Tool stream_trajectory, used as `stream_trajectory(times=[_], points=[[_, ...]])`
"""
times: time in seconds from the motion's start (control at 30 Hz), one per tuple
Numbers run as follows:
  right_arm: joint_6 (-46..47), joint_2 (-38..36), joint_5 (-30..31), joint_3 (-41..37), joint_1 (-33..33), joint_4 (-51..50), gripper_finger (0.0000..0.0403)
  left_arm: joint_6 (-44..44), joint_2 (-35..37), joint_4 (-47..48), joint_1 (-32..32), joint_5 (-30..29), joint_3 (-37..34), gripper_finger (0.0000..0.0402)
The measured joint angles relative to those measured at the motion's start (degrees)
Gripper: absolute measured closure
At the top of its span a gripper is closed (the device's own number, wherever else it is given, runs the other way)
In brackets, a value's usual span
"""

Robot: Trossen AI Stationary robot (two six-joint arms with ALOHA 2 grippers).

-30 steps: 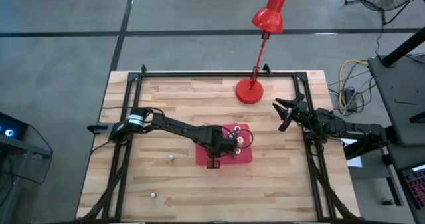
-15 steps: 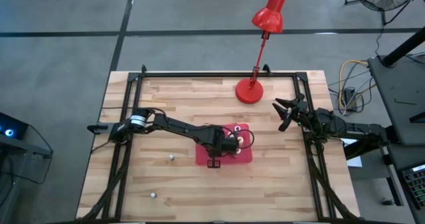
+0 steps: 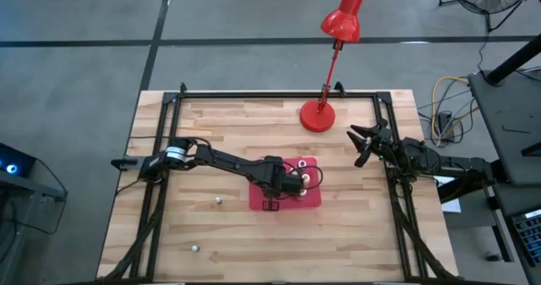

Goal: Pick & Place food coloring
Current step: Put the small red food coloring bottle into the red bin, then put the small blue food coloring bottle into the red bin

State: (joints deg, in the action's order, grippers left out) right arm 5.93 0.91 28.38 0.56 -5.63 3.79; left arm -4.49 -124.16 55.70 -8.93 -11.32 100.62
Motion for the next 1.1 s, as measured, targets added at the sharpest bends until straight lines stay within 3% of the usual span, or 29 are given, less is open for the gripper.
stream_trajectory(times=[0.7, 1.1], points=[[0.02, 0.00, 0.00, 0.00, 0.00, 0.00, 0.0275, -1.95, 0.11, 1.82, -0.17, 1.03, 3.06, 0.0305], [0.00, 0.00, 0.00, 0.00, -0.01, 0.00, 0.0275, -4.67, 0.73, 6.43, -0.55, -2.05, 7.39, 0.0173]])
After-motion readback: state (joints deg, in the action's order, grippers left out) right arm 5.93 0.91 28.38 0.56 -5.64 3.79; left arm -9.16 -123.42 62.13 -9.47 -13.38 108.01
